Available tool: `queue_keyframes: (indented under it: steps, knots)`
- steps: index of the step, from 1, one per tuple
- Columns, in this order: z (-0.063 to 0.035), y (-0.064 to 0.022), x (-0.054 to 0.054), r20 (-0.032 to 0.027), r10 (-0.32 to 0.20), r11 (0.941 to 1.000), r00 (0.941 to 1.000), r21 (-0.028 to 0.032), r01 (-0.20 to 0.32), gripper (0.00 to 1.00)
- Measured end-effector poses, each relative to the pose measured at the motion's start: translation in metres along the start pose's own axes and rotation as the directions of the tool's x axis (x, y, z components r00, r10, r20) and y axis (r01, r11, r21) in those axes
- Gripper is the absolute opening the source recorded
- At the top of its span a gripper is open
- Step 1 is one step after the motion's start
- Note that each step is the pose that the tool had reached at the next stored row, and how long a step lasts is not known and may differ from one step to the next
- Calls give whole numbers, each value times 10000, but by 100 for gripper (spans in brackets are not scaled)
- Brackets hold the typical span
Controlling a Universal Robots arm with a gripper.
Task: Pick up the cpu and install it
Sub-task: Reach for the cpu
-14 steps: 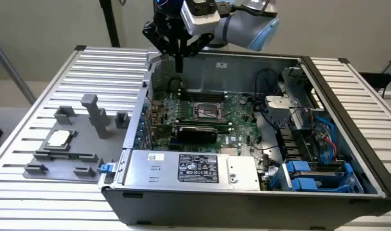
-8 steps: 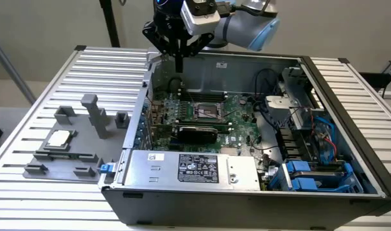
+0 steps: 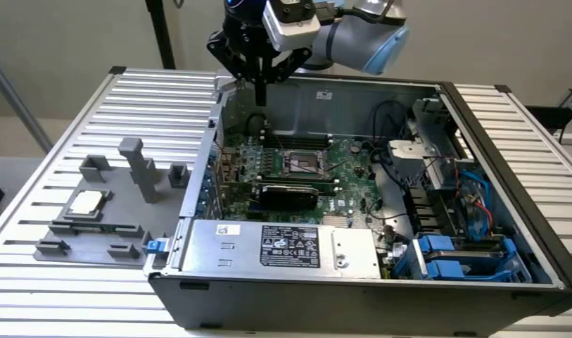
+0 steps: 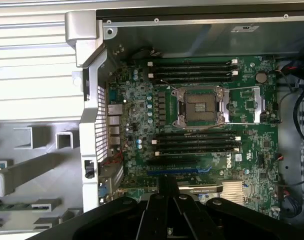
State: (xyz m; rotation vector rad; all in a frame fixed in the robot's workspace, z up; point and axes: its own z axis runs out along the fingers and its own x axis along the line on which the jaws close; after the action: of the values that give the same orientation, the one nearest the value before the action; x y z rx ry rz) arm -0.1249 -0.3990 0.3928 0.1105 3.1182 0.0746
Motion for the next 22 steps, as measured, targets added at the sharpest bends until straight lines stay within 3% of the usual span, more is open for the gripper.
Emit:
queue_keyframes:
  steps: [22]
  knots:
    - [-25,-156,988,1,-1,10000,10000,-3,1,11]
